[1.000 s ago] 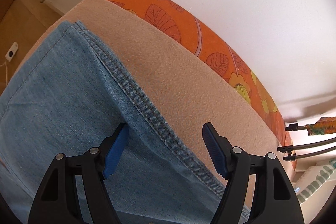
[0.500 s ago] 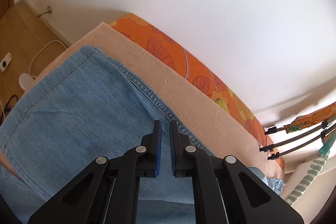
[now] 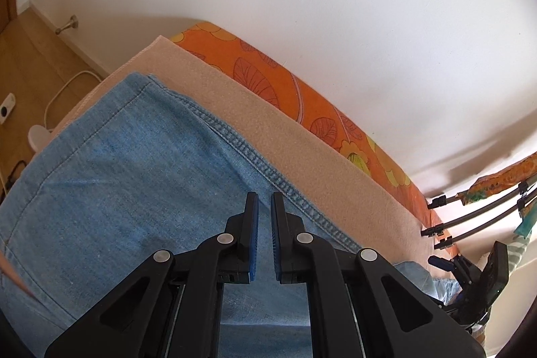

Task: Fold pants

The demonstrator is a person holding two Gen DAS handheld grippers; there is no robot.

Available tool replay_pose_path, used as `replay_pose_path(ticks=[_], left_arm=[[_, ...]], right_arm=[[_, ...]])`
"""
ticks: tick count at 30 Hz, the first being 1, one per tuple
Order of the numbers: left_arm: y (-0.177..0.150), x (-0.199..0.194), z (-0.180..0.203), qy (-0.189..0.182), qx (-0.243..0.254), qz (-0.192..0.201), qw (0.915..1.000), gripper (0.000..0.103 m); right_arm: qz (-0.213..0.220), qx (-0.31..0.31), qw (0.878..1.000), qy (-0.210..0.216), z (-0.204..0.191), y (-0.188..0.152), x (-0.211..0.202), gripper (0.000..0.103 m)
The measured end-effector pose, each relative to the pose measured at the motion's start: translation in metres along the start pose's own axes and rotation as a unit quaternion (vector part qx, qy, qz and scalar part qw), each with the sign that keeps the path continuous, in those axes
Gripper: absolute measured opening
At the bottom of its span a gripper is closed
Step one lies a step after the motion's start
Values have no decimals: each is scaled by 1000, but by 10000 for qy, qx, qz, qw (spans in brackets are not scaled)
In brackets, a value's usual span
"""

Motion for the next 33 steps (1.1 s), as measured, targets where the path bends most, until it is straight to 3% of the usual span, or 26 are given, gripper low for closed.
replay_pose_path(ticks=[2, 4, 6, 7, 8, 11, 14, 17, 22, 24, 28, 31, 33], left_arm=[[0, 2, -1, 4, -23, -7, 10000, 6], [0, 2, 2, -84, -23, -45, 10000, 6], [0, 0, 7, -100, -30, -79, 9999, 7], [0, 0, 10, -140, -18, -112, 9998, 7], [0, -1, 13, -165, -6, -127, 9998, 11], [1, -3, 21, -159, -116, -242, 9995, 46], [0, -1, 26, -205, -205, -410, 9987, 48], [-2, 3, 30, -70, -231, -571, 9981, 53], [-13, 16, 29, 126, -335, -931, 9950, 55], [-21, 27, 29, 290, -242, -1214, 9919, 63], [-25, 31, 36, 699, 123, -1138, 9910, 64], [-26, 29, 42, 811, 277, -1034, 9909, 60], [-29, 28, 46, 906, 476, -886, 9908, 36]], right_arm=[[-125, 266, 9991, 290, 5, -3, 10, 79], [-231, 293, 9983, 443, 1, -8, 17, 59], [-302, 162, 9993, 154, -8, -10, 19, 25], [-304, 109, 9994, 92, -12, -12, 17, 14], [-206, 80, 9997, 50, -19, -13, 11, 9], [290, -219, 9986, -372, -46, -20, -20, 8], [700, -640, 9930, -703, -81, -38, -50, 7], [907, -1248, 9798, -1276, -124, -61, -63, 7], [851, -2423, 9443, -2059, -190, -106, -50, 7], [721, -2745, 9341, -2164, -206, -124, -43, 7], [625, -2897, 9314, -2113, -215, -135, -34, 7], [713, -2876, 9307, -2145, -211, -135, -36, 7], [801, -2820, 9311, -2169, -208, -133, -40, 7]])
Point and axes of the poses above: each gripper's, at about its wrist camera, not at the fingertips, and x roughly the way its jaws point, z to its right, y to its top, the point moved 2 cm from there along x, roughly the way its jaws point, and after that the axes turned 9 degrees about y, right-handed, at the moved point
